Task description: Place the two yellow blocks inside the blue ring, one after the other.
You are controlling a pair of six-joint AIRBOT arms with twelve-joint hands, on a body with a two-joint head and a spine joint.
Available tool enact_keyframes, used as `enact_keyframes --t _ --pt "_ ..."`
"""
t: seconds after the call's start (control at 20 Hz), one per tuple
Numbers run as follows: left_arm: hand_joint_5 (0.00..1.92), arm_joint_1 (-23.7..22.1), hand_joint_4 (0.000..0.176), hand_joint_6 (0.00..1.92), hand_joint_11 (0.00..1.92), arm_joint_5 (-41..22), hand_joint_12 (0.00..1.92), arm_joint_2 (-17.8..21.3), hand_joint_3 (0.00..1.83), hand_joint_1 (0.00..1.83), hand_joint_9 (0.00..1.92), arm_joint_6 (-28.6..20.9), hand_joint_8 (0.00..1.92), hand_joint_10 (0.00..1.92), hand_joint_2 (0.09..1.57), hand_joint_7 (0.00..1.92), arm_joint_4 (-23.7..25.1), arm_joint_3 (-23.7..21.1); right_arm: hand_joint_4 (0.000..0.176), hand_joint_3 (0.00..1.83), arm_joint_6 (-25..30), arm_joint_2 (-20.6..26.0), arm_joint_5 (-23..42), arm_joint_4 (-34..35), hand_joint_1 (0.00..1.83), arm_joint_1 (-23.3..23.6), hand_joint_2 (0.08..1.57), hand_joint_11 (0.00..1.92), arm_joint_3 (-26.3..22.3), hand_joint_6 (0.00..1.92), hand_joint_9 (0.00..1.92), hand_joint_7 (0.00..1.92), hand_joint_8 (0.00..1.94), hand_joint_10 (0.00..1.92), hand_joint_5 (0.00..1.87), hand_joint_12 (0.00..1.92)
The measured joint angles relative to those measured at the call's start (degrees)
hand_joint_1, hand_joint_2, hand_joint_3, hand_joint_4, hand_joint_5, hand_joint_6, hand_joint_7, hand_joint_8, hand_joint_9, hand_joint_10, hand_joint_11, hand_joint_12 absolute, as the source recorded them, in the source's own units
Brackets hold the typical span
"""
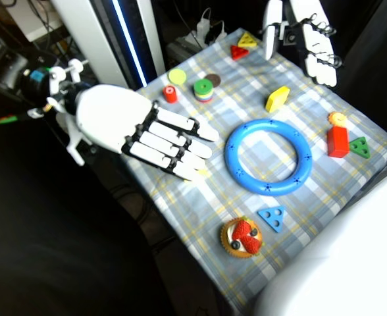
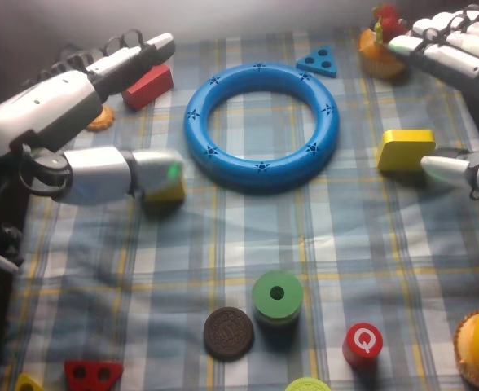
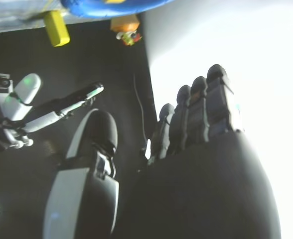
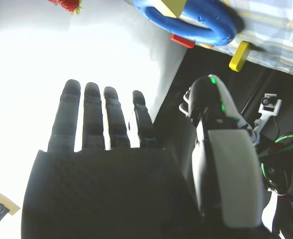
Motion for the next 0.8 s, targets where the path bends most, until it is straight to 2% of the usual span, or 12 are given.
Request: enact_keyframes --t 0.1,0.2,0.25,0.3,0.35,0.4,0.45,0.55,0.65,0.7,0.75,0.8 --pt "0.00 0.24 0.062 0.00 0.00 0.68 0.00 -0.11 0.02 0.80 0.00 0.02 0.00 0.00 1.08 0.00 -0.22 0.07 0.000 0.02 0.07 0.00 0.66 0.68 0.56 -0.42 1.20 0.00 0.00 0.00 0.00 0.00 0.00 0.00 0.00 0.00" --pt "0.02 0.22 0.043 0.01 0.00 1.09 0.00 -0.96 0.02 0.83 0.01 0.11 0.00 0.00 1.10 0.00 -0.96 1.14 0.000 0.02 0.24 0.00 1.01 0.90 0.56 -0.72 1.21 0.00 0.00 0.00 0.00 0.00 0.00 0.00 0.00 0.00" --pt "0.05 0.20 0.043 0.02 0.00 1.84 0.00 -1.46 0.01 0.87 0.03 1.36 0.00 0.01 1.09 0.01 -2.01 1.68 0.000 0.02 0.28 0.00 1.11 0.85 0.55 -0.72 1.22 0.02 -0.02 0.00 0.00 0.00 0.00 0.00 0.00 0.01" --pt "0.13 0.02 0.039 0.02 0.00 2.67 0.19 -1.84 0.00 0.95 0.11 2.80 0.01 0.01 1.06 0.10 -3.06 1.92 0.000 0.02 0.33 0.00 1.16 0.92 0.55 -0.72 1.22 0.06 0.00 0.00 0.00 0.00 0.00 0.00 0.00 0.03" --pt "0.19 -0.46 0.047 0.01 0.00 4.37 0.48 -2.67 0.00 1.00 0.19 6.21 0.00 0.02 1.03 0.21 -5.46 2.34 0.005 0.01 0.52 0.00 1.66 0.94 0.55 -0.92 1.22 0.05 0.00 0.00 0.00 0.00 0.00 0.00 0.00 0.03" --pt "0.23 -0.72 0.040 0.01 0.00 5.44 0.66 -3.28 0.00 1.02 0.24 7.58 0.01 0.03 1.02 0.26 -6.23 2.62 0.007 0.00 0.94 0.00 1.90 0.96 0.55 -1.05 1.22 0.01 0.00 0.00 0.00 0.00 0.00 0.00 0.00 0.22" --pt "0.23 -0.98 0.038 0.00 0.00 6.14 0.74 -3.74 0.00 1.02 0.25 8.70 0.00 0.03 1.02 0.28 -6.56 3.02 0.008 0.00 1.33 0.00 2.19 1.01 0.55 -1.42 1.22 0.00 0.00 0.00 0.00 0.00 0.00 0.00 0.00 0.33" --pt "0.24 -1.38 0.038 0.00 0.00 7.61 0.76 -5.07 0.00 1.02 0.25 10.03 0.00 0.03 1.02 0.28 -7.61 4.02 0.009 0.00 1.75 0.00 2.71 1.55 0.55 -1.88 1.22 0.00 0.00 0.00 0.00 0.00 0.00 0.00 0.00 0.36" --pt "0.46 -1.66 0.026 0.06 0.00 8.35 1.11 -5.79 0.00 1.06 0.39 11.87 0.04 0.08 1.04 0.47 -9.42 4.85 0.001 0.00 1.97 0.00 2.84 1.92 0.54 -2.12 1.21 0.00 0.00 0.00 0.00 0.00 0.00 0.00 0.00 0.44" --pt "0.57 -1.88 0.020 0.09 0.00 8.59 1.29 -6.40 0.00 1.06 0.49 14.19 0.07 0.12 1.03 0.60 -11.50 5.42 0.000 0.00 2.23 0.00 2.91 1.97 0.55 -2.12 1.21 0.00 0.00 0.00 0.00 0.00 0.00 0.00 0.00 0.32" --pt "0.73 -1.92 0.000 0.07 0.00 8.87 1.42 -6.75 0.00 1.08 0.61 15.06 0.12 0.26 1.06 0.82 -12.15 5.86 0.000 0.00 2.51 0.00 3.17 1.88 0.53 -2.12 1.21 0.00 0.00 0.00 0.00 0.00 0.00 0.00 0.00 0.08" --pt "0.84 -2.05 0.000 0.05 0.00 9.38 1.56 -7.21 0.00 1.06 0.62 16.20 0.16 0.55 1.09 0.94 -12.92 6.21 0.000 0.00 2.60 0.00 3.26 1.92 0.54 -2.12 1.21 0.00 0.00 0.00 0.00 0.00 0.00 0.00 0.00 0.01"
